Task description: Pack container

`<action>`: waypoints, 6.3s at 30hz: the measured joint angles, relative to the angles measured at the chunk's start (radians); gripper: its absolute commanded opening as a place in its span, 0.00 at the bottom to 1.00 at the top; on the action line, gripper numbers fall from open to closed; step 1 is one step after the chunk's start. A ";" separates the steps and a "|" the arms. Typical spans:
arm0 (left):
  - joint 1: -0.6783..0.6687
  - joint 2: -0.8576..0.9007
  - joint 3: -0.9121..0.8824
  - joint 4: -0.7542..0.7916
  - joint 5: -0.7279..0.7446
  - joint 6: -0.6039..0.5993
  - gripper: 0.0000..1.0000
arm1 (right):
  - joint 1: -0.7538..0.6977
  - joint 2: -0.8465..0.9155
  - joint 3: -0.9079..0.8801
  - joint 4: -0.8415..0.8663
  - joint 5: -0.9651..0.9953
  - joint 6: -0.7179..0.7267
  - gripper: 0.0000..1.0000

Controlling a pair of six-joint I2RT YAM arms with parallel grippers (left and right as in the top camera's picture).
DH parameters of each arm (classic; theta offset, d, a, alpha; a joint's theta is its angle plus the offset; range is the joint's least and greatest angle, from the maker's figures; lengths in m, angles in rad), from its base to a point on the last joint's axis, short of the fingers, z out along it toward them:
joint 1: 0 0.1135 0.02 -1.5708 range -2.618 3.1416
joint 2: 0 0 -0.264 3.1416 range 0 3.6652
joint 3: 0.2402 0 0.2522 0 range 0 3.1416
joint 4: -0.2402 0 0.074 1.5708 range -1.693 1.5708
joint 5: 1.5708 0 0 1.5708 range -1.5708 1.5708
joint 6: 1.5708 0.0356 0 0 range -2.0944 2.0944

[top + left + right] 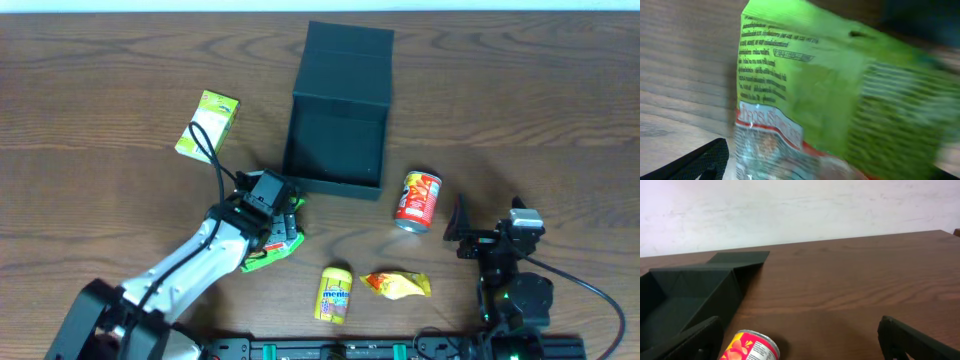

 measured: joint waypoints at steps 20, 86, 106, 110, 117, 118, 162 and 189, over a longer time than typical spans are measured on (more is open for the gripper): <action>0.022 0.031 -0.001 0.098 0.120 0.023 0.38 | 0.000 0.000 0.000 0.000 0.000 0.000 0.99; 0.020 0.688 1.091 -0.327 0.114 0.552 0.31 | 0.000 0.000 0.000 0.000 0.000 0.000 0.99; 0.002 0.705 1.091 -0.314 0.110 0.510 0.13 | 0.000 0.000 0.000 0.000 0.000 0.000 0.99; -0.001 0.684 1.091 -0.300 0.103 0.487 0.16 | 0.000 0.000 0.000 0.000 0.000 0.000 0.99; -0.018 0.679 1.091 -0.303 0.066 0.465 0.29 | 0.000 0.000 0.000 0.000 0.000 0.000 0.99; -0.023 0.679 1.091 -0.307 0.052 0.461 0.30 | 0.000 0.000 0.000 0.000 0.000 0.000 0.99; -0.080 0.671 0.970 -0.231 -0.026 0.431 0.06 | 0.000 0.000 0.000 0.000 0.000 0.000 0.99; -0.098 0.521 0.886 -0.174 -0.048 0.418 0.06 | 0.000 0.000 0.000 0.000 0.000 0.000 0.99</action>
